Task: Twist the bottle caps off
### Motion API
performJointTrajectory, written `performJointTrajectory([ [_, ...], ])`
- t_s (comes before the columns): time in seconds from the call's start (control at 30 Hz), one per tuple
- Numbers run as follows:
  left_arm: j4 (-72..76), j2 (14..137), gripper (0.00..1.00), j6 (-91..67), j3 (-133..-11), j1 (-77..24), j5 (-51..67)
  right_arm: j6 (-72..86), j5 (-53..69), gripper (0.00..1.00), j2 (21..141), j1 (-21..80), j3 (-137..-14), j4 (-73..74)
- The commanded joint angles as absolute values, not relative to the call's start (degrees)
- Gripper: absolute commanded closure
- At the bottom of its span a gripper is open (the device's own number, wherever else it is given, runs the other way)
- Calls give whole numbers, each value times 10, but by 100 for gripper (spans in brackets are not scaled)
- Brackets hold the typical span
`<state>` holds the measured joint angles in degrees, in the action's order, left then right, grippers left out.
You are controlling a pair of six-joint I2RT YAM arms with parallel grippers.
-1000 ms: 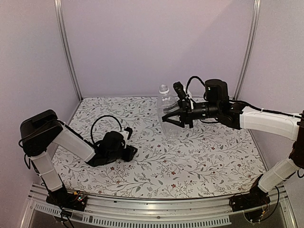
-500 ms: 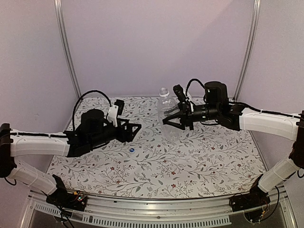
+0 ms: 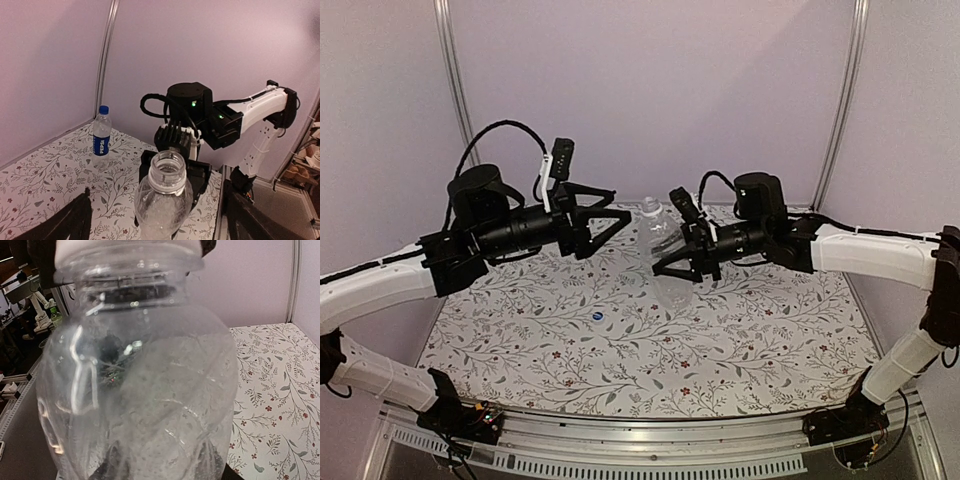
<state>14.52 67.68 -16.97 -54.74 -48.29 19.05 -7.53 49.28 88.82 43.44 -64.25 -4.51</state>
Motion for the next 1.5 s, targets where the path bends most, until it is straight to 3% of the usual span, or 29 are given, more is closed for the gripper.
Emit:
performJointTrajectory([
  [0.0,121,709,8,-156,-588,-488,289,-94,539,57,903,452,-674,-30],
  [0.83,101,773,52,-132,-643,-488,358,-98,546,57,930,466,-693,-21],
  [1.13,94,783,60,-127,-645,-488,360,-97,532,57,927,466,-694,-22],
  [1.27,93,780,72,-125,-644,-488,360,-96,526,56,929,466,-692,-22],
  [1.4,84,773,97,-118,-643,-489,351,-95,510,52,926,466,-689,-21],
  [1.47,84,765,100,-117,-640,-487,342,-93,498,49,923,466,-687,-20],
])
